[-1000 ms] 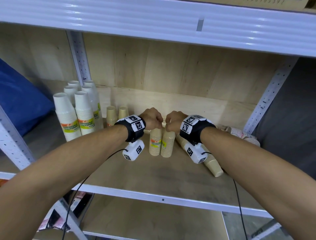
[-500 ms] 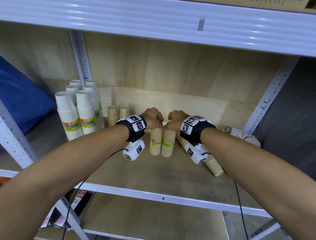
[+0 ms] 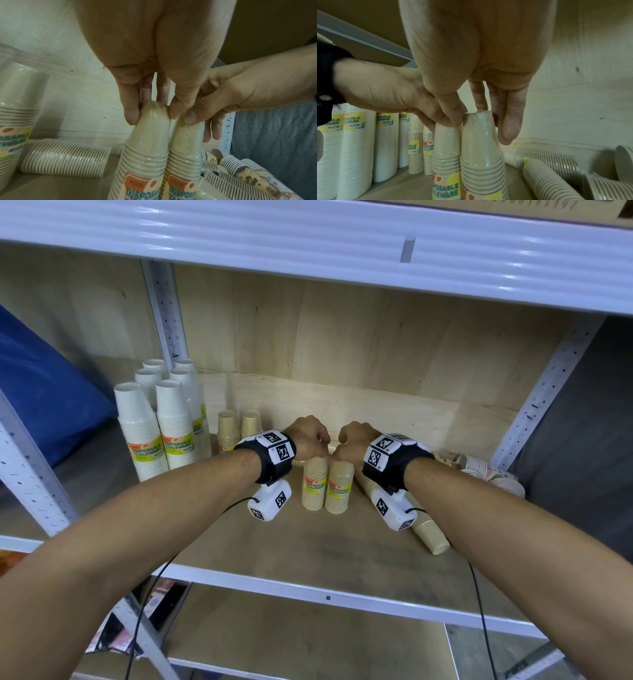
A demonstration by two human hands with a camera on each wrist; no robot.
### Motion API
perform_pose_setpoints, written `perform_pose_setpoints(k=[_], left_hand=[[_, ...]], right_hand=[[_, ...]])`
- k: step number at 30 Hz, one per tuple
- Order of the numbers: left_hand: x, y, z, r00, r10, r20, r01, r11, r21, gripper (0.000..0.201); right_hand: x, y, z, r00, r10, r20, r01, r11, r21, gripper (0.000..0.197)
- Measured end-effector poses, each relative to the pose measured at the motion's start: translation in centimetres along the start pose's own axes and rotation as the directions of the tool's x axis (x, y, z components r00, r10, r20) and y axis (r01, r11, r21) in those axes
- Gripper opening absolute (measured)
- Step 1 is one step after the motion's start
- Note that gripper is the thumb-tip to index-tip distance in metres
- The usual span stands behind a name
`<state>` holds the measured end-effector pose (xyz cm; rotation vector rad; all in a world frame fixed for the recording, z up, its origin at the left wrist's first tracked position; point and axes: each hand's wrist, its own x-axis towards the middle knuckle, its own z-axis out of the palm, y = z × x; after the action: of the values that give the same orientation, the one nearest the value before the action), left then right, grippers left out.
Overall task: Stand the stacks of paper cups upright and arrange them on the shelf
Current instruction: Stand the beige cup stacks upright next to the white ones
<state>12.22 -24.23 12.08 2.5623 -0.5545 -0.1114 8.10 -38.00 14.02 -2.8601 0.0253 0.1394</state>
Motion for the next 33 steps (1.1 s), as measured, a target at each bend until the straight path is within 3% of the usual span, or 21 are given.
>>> perform_pose_setpoints(k=[8,18,25,28,31,33], left_hand=[[0.0,0.6,-0.6,0.999,0.011,0.051,-0.014,0.998,0.064,0.037],[0.0,0.2,-4.2,0.992,-0.071,0.103,0.055,0.986,0.155,0.036],[-0.4,-1.8,-7.2,0.981,-0.182,0.066,0.161,0.957,0.242,0.027],[-0.9,-3.3,-8.0,0.977,-0.212,0.001,0.202,0.933,0.299,0.007],[-1.2,-5.2,-8.7,0.973,-0.208,-0.095,0.228,0.927,0.297,0.033],[-1.6,-6.0,-9.1,0.969,-0.227,-0.095,0.245,0.92,0.306,0.035]], right_hand=[[-0.4,-0.1,-0.6,0.999,-0.036,0.033,0.036,0.999,-0.009,0.034],[0.5,-2.2,-1.0,0.997,-0.079,0.019,0.079,0.997,-0.01,0.03],[1.8,-5.0,-1.1,0.989,-0.144,-0.035,0.144,0.989,0.008,0.031],[2.8,-6.4,-0.5,0.984,-0.172,-0.042,0.173,0.984,0.03,0.029],[3.8,-7.8,0.0,0.981,-0.193,-0.034,0.195,0.978,0.071,0.029],[4.4,-8.8,0.4,0.977,-0.212,-0.015,0.213,0.975,0.066,0.03]])
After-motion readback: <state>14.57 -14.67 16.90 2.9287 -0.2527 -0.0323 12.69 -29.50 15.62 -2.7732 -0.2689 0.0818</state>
